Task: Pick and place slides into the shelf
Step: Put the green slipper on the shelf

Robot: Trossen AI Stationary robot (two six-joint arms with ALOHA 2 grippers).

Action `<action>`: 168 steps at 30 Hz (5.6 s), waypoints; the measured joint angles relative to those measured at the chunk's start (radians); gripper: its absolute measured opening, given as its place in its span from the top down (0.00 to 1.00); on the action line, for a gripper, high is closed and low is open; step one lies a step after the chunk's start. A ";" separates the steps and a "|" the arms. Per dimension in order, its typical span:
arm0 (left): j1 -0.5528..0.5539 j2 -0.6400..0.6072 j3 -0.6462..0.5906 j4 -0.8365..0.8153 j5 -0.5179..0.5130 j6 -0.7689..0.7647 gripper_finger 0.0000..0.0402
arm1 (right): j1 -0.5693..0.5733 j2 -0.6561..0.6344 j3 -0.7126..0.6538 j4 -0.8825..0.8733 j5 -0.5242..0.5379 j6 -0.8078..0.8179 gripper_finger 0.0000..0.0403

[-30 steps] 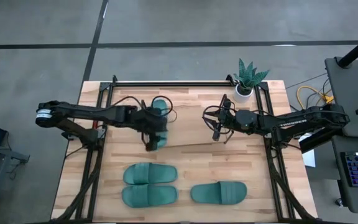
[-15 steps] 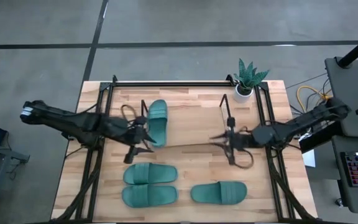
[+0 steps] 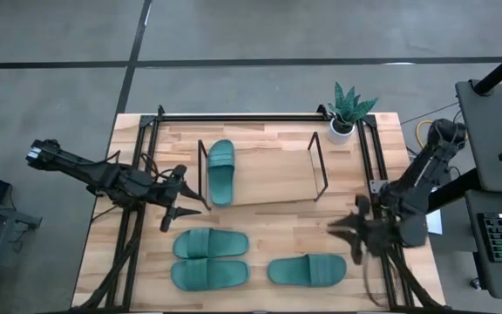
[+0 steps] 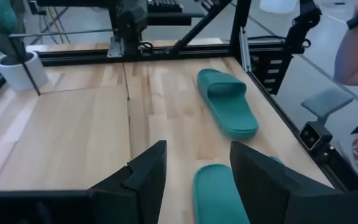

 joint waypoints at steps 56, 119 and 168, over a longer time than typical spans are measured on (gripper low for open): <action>0.001 0.112 0.000 0.055 -0.033 -0.003 0.60 | 0.283 0.608 0.171 -0.629 -0.148 0.843 0.50; 0.000 0.247 0.000 0.078 -0.050 0.007 0.60 | -0.026 0.749 0.174 -0.109 -0.295 0.477 0.53; -0.004 0.476 -0.001 0.650 -0.155 0.740 0.60 | -0.042 0.290 0.187 -0.062 0.219 0.374 0.97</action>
